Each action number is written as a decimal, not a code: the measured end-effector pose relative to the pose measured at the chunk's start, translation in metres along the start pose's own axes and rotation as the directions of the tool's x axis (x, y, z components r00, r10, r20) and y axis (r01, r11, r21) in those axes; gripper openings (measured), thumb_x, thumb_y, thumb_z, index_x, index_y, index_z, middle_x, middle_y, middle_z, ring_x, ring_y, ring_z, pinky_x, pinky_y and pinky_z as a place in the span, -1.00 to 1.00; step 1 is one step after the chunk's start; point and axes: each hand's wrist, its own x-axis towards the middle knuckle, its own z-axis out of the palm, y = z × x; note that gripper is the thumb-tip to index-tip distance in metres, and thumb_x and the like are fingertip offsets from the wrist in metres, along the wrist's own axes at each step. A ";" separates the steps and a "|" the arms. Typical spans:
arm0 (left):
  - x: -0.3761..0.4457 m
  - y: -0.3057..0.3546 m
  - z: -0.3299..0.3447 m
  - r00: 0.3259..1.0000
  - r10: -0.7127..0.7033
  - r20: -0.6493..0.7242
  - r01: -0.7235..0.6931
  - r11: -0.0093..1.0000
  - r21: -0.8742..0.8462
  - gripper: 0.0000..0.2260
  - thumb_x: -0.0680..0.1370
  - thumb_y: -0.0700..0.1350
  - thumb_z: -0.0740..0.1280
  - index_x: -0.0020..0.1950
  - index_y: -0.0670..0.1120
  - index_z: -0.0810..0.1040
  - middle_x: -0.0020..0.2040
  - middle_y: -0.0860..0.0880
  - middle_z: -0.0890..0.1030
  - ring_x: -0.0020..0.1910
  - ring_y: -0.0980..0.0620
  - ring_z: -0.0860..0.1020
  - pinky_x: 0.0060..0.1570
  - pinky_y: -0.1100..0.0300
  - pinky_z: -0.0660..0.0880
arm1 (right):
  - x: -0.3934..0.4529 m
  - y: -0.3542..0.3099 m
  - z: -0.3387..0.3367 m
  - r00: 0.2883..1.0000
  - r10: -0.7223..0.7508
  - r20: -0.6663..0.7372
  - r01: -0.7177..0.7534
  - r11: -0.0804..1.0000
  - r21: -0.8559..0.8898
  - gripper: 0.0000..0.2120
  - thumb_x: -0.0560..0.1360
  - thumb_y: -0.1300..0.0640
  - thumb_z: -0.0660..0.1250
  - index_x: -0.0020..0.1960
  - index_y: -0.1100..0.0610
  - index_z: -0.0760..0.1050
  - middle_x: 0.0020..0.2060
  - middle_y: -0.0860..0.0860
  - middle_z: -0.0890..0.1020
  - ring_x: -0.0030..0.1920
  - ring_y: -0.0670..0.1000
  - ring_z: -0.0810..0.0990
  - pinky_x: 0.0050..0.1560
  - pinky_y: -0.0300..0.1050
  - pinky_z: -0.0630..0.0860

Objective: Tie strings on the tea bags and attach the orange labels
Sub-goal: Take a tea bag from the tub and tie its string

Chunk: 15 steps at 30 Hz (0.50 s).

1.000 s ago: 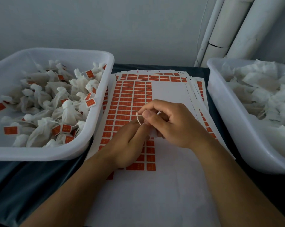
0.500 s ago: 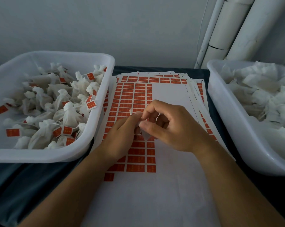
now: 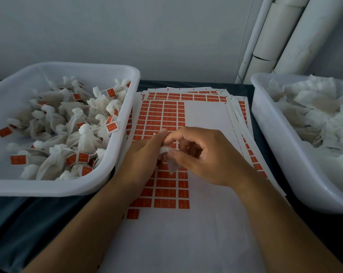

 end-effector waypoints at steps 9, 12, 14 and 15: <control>0.004 -0.007 0.000 1.000 -0.006 -0.027 0.007 1.000 0.012 -0.53 0.67 0.27 0.10 -0.19 0.20 0.72 -0.18 0.11 0.74 -0.10 0.17 0.71 0.18 0.00 0.55 | 0.000 0.003 0.004 0.999 -0.039 0.001 0.039 0.992 -0.123 -0.74 0.59 -0.12 0.35 0.25 -0.11 0.62 -0.05 -0.40 0.55 -0.11 -0.27 0.61 -0.08 -0.42 0.53; 0.006 -0.010 0.000 0.999 -0.006 -0.054 0.007 1.000 0.015 -0.54 0.65 0.31 0.08 -0.20 0.27 0.71 -0.21 0.17 0.72 -0.19 0.30 0.67 -0.11 0.21 0.47 | 0.000 0.005 0.004 0.999 -0.034 0.010 0.035 0.984 -0.174 -0.70 0.58 -0.18 0.33 0.25 -0.13 0.62 -0.04 -0.35 0.59 -0.13 -0.25 0.61 -0.08 -0.38 0.56; 0.009 -0.013 0.000 0.997 -0.042 -0.066 0.041 0.999 -0.017 -0.55 0.63 0.35 0.10 -0.15 0.25 0.72 -0.19 0.18 0.73 -0.20 0.30 0.67 -0.14 0.21 0.45 | -0.001 0.005 0.003 1.000 -0.024 0.018 0.027 0.976 -0.216 -0.73 0.56 -0.15 0.38 0.23 -0.15 0.62 -0.06 -0.29 0.64 -0.16 -0.19 0.62 -0.13 -0.35 0.58; 0.010 -0.014 0.000 0.995 -0.064 -0.074 0.062 0.997 -0.038 -0.54 0.62 0.37 0.11 -0.11 0.20 0.73 -0.17 0.17 0.73 -0.18 0.27 0.68 -0.11 0.18 0.48 | -0.001 0.005 0.003 1.000 -0.022 0.014 0.025 0.971 -0.239 -0.74 0.55 -0.14 0.40 0.22 -0.16 0.62 -0.08 -0.27 0.65 -0.17 -0.17 0.61 -0.15 -0.34 0.58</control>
